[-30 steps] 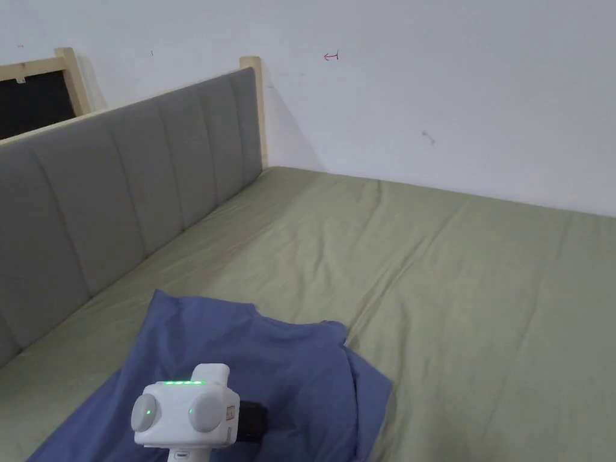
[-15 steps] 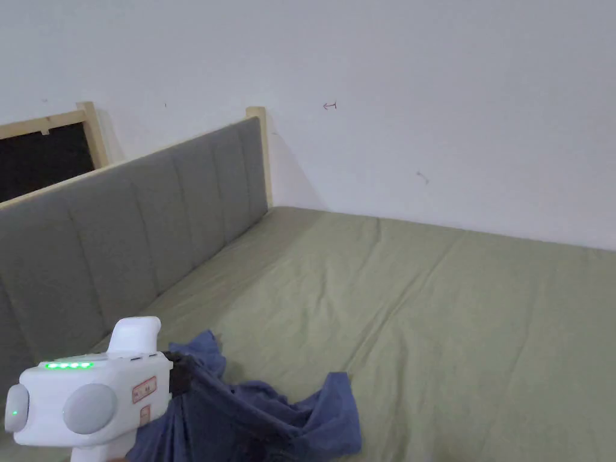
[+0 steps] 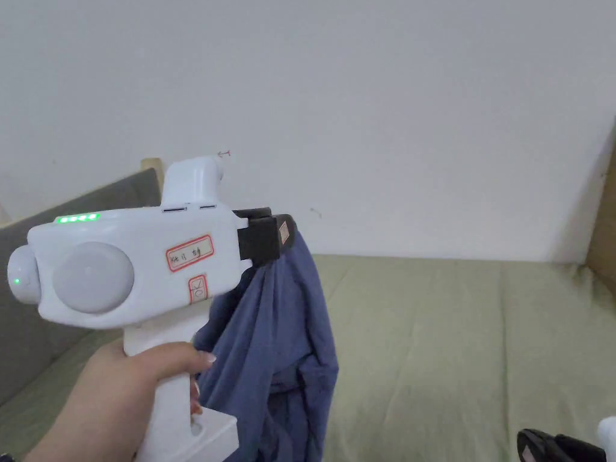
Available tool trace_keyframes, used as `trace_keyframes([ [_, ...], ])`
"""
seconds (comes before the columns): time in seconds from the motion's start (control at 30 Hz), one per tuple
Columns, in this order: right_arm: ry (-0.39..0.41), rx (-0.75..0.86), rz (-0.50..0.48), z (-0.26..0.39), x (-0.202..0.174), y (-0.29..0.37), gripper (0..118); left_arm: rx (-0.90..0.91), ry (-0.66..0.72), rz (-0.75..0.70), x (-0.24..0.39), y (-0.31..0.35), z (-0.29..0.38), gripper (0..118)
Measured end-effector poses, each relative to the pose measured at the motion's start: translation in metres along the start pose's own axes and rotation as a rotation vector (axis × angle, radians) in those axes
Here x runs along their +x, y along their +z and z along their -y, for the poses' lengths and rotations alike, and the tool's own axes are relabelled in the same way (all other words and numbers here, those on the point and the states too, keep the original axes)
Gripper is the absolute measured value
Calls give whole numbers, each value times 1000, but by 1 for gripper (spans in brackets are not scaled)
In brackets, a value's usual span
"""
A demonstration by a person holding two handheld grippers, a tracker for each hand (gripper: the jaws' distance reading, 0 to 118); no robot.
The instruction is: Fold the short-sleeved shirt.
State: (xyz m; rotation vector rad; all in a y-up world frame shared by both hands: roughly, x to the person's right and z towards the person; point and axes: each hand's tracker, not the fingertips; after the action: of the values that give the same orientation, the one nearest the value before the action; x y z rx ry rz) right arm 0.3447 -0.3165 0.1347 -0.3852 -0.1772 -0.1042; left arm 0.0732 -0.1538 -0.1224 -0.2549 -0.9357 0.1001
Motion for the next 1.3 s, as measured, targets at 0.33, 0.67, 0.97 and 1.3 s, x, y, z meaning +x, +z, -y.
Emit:
trace_keyframes([
  [0.33, -59, 21, 206, 25, 68, 50, 0, -561, -16, 122, 90, -183, 117, 2],
  [0.67, -161, -90, 252, 66, 101, 36, 0, -1036, 446, 70, 79, -264, 296, 105],
  [0.97, -151, -47, 225, 49, 87, 26, 0, -569, 314, 71, 41, -168, 179, 104],
  [1.3, -128, 293, 287, 31, 51, 33, 0, 158, -32, -327, 50, -4, 183, 0],
])
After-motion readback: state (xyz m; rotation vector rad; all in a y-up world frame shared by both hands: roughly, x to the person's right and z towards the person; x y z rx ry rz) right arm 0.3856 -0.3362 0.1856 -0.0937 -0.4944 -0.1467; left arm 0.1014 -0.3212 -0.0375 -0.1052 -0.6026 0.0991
